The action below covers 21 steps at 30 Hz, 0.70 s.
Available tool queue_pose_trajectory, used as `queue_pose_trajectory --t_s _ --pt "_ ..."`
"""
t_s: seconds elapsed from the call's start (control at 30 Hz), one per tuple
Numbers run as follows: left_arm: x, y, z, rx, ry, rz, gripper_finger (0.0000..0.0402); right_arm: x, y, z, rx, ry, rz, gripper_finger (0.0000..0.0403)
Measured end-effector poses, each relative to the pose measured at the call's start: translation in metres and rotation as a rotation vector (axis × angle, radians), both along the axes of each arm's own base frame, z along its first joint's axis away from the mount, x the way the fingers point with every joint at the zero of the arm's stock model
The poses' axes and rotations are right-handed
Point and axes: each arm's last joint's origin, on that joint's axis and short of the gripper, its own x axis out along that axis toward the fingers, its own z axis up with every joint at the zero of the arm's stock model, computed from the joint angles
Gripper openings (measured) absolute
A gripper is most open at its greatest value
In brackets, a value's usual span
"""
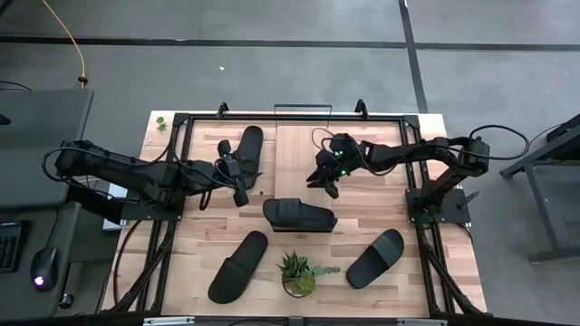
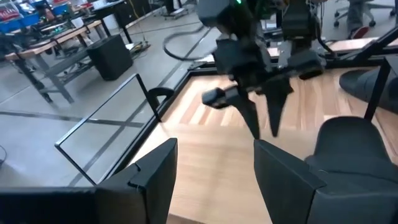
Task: Pick and place slides into the shelf
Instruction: Put the bottom right black slide on the shelf
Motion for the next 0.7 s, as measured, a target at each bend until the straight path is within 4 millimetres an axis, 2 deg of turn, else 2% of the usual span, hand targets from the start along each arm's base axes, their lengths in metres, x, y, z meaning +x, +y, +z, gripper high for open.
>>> queue_pose_trajectory --t_s 0.43,0.7 --pt "-0.009 0.002 -0.016 0.009 0.182 0.083 0.0195 -0.006 -0.003 0.036 -0.042 -0.176 -0.020 0.0108" --pt "-0.011 0.002 -0.021 -0.013 0.223 0.094 0.0195 -0.024 0.004 0.061 -0.025 -0.196 0.005 0.0108"
